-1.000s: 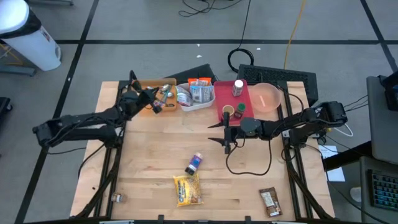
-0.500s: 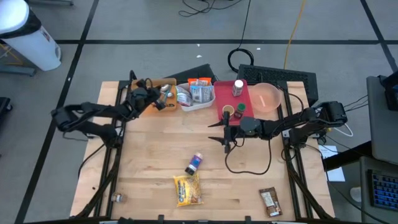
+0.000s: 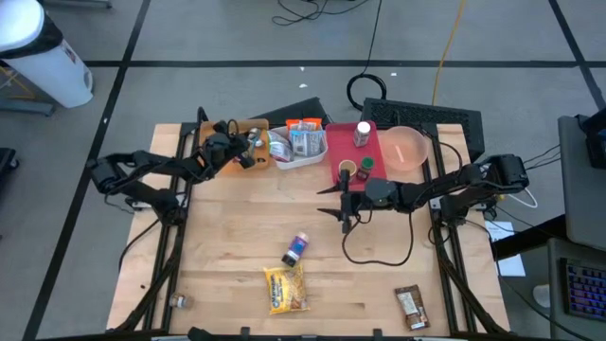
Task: Pick & Place Food Item
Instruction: Put the purple spoon into the orange bin, then put the purple seasoning bottle into the pink bin
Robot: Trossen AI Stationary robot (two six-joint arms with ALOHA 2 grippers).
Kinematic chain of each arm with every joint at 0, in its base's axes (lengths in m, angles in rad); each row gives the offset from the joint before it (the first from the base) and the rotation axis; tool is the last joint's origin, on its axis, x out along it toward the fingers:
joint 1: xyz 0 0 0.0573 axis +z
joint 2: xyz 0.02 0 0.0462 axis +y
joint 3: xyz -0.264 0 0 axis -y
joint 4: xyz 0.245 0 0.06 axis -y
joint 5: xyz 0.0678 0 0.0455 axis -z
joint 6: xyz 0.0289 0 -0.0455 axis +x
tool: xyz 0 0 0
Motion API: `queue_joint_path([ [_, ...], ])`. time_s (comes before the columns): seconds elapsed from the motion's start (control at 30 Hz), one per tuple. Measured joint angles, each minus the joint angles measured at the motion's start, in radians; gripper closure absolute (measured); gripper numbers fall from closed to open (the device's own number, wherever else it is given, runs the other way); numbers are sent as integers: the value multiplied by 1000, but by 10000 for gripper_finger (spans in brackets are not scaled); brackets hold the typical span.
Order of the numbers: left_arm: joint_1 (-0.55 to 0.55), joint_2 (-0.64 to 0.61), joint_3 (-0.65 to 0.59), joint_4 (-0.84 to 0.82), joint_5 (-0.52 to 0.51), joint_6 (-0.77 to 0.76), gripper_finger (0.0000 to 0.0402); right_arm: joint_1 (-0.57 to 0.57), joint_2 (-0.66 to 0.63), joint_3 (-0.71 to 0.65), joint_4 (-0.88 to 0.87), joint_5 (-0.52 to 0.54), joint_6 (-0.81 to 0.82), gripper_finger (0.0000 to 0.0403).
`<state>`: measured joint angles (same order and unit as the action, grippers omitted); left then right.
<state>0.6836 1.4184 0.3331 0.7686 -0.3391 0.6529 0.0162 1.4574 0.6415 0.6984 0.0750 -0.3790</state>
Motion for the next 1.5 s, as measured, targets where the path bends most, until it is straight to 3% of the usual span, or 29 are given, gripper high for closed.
queue_joint_path([
  [0.4,1,3,-3,-15,50,-60,348,0,0,0,-23,1,0,193],
  [0.87,-21,-35,-3,-32,76,-207,238,0,0,0,-23,2,0,195],
  [1.2,-143,-320,-3,-34,78,-324,197,0,0,0,-27,2,0,196],
  [1.5,-320,-673,-3,-85,117,-607,220,0,0,0,-112,2,0,196],
])
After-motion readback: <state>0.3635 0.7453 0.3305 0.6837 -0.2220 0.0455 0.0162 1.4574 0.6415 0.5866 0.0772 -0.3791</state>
